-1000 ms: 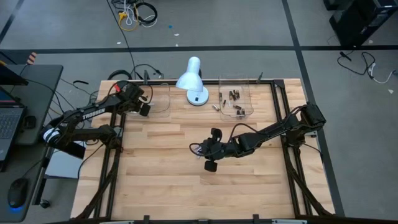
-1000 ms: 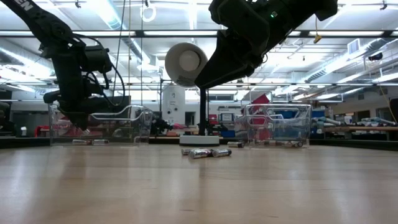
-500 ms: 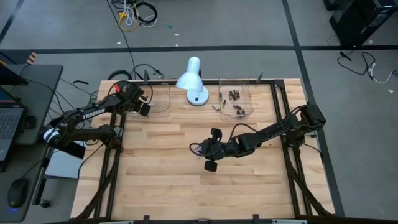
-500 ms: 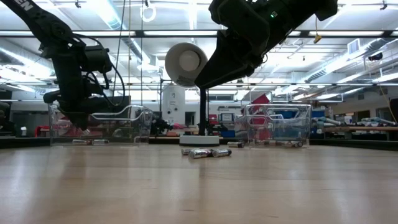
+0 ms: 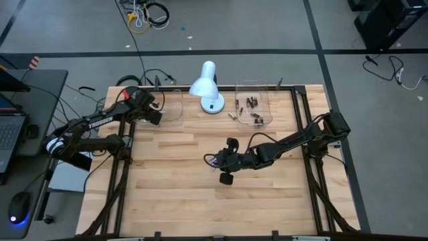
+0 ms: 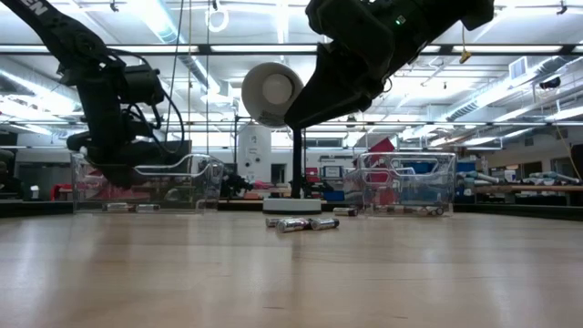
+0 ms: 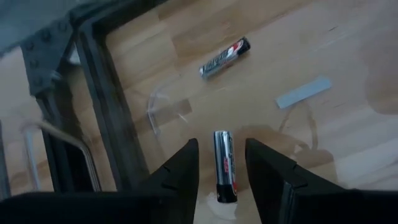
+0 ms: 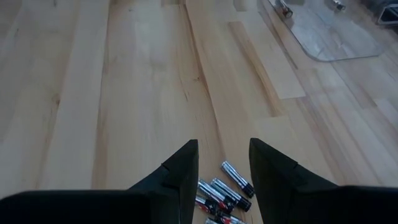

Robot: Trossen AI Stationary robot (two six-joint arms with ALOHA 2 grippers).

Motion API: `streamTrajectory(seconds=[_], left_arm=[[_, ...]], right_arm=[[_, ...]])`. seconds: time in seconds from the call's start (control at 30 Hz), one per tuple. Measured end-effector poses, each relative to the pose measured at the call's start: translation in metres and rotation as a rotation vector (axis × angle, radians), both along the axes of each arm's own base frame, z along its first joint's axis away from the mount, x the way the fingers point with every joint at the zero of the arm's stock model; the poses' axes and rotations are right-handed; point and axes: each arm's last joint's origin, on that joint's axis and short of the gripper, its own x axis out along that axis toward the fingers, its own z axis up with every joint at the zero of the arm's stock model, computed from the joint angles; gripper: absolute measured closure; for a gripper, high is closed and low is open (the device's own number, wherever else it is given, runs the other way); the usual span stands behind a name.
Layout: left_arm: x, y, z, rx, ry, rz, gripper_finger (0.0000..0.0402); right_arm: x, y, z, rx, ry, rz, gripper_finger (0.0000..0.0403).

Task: Sort batteries
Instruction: Put the silver battery in the transparent bin

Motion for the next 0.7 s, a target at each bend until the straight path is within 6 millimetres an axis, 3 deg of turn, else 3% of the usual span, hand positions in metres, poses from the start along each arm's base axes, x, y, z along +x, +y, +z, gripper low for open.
streamTrajectory(seconds=[0.43,0.57,0.7], left_arm=[[0.018,0.008,0.050,0.068,-0.057,-0.090,0.0272],[0.031,-0.005,0.073,0.143,-0.132,-0.188,0.0272],[0.040,-0.035,0.095,0.234,-0.258,-0.345,0.0272]], right_arm=[[0.001,-0.001,0.002,-0.004,-0.017,0.004,0.0274],[0.001,-0.001,0.002,-0.019,-0.017,0.001,0.0274],[0.001,-0.002,0.002,-0.038,-0.020,-0.015,0.0274]])
